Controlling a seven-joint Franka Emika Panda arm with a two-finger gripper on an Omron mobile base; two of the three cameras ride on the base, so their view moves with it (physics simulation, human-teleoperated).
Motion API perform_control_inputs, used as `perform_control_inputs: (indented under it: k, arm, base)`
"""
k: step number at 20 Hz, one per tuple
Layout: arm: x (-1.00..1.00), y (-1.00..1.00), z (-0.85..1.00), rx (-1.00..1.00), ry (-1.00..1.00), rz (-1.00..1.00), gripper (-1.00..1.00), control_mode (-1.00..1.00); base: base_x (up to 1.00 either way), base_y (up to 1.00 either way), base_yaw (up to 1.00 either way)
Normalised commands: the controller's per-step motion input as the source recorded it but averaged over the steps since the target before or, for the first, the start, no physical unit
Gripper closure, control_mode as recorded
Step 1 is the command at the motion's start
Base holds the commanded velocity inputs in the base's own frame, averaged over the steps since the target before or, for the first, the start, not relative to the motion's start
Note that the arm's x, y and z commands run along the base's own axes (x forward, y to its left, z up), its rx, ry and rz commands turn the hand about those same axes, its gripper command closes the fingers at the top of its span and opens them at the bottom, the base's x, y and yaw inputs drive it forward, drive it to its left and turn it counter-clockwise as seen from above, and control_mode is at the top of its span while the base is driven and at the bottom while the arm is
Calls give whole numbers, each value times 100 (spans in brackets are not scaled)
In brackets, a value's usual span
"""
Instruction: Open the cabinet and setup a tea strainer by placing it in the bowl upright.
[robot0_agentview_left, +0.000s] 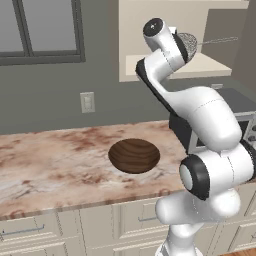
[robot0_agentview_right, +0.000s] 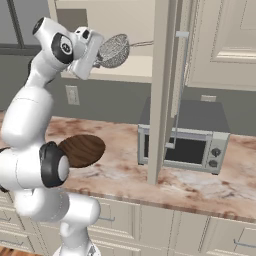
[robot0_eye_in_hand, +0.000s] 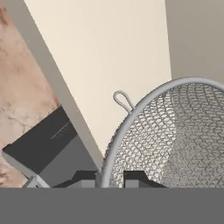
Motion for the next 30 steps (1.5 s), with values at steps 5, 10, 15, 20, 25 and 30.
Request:
perform_control_inputs:
  k: [5,10,15,20,25,30]
  arm:
    - [-91,35,0,15,2,-2,100,-100]
    - [-85,45,0,20,1,0,100,-100]
    - [-83,48,0,21,2,0,100,-100]
    - [-64,34,-3,23,6,0,100,-100]
    - [-15,13,-32,19,17,5,100,-100]
    - [0,17,-73,-3,9,11,100,-100]
  base:
    - [0,0,0]
    - [0,0,0]
    - [0,0,0]
    - [0,0,0]
    - [0,0,0]
    - [0,0,0]
